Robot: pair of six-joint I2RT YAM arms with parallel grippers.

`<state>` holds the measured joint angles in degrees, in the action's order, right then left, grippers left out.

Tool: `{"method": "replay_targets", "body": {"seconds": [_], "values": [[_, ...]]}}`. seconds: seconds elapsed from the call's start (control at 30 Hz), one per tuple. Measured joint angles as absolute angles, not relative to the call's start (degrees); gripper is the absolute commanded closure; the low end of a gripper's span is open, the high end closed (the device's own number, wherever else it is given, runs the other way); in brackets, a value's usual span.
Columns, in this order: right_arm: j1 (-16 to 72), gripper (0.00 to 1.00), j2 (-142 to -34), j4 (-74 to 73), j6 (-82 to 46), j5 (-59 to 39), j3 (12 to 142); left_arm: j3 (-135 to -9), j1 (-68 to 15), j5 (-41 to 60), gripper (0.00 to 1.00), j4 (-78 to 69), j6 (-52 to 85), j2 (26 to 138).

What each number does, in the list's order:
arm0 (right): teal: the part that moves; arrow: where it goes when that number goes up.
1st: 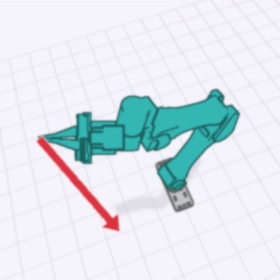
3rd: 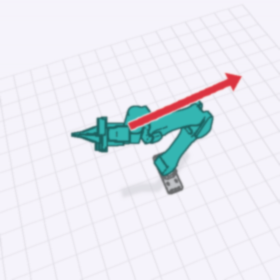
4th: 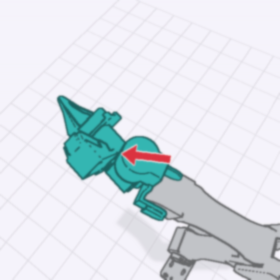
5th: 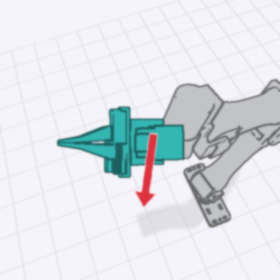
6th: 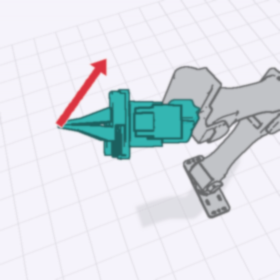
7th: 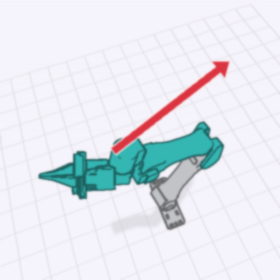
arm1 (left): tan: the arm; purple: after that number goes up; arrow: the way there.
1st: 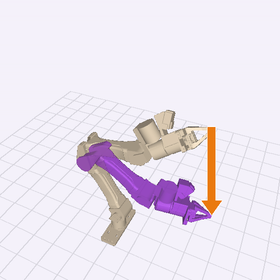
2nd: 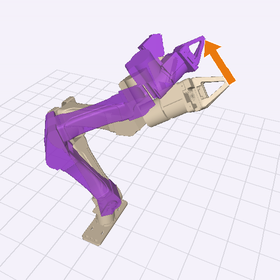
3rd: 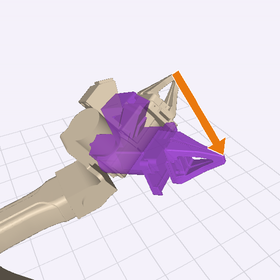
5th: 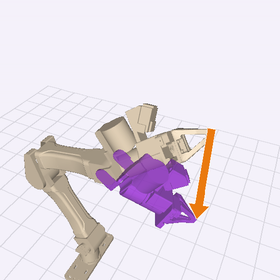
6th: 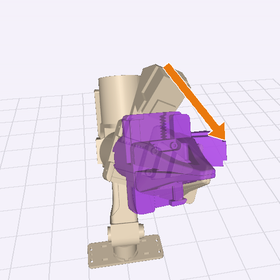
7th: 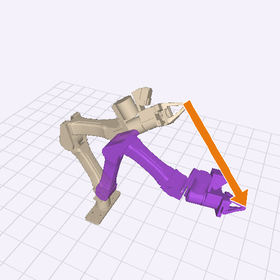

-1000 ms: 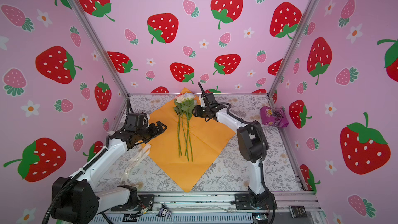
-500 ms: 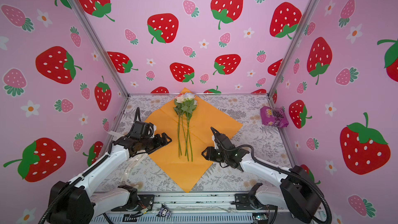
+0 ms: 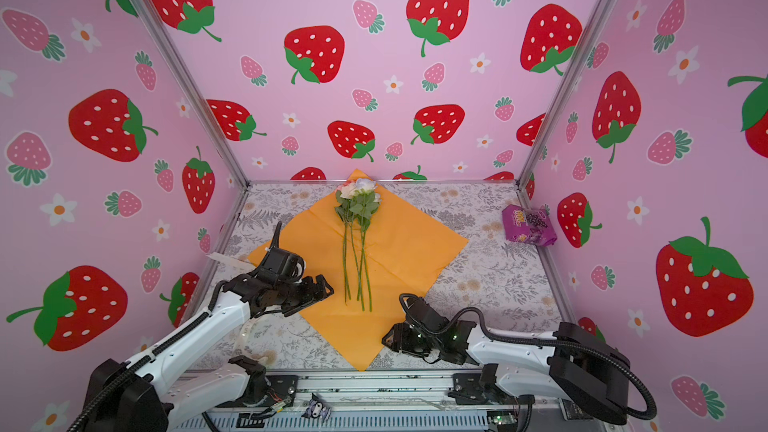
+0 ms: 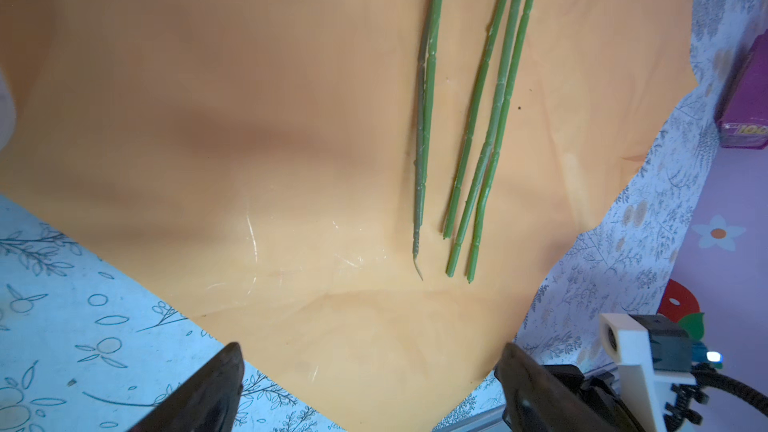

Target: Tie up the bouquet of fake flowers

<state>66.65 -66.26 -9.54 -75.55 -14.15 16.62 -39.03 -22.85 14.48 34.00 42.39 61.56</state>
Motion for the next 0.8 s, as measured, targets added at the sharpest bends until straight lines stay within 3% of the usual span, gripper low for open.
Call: {"method": "replay_targets", "body": {"seconds": [0.3, 0.63, 0.8], "values": [[64.9, 0.40, -78.3, -26.6, -74.8, -15.0, 18.1, -38.4, -23.1, 13.2, 0.03, 34.8, 42.4, 61.3], [59.5, 0.38, -81.5, -32.7, -69.3, -15.4, 25.9, -41.2, -23.2, 7.4, 0.03, 37.3, 40.8, 57.8], [55.3, 0.37, -86.0, -34.8, -66.8, -17.0, 28.3, -41.2, -23.2, 6.9, 0.08, 36.7, 40.4, 58.6]]}}
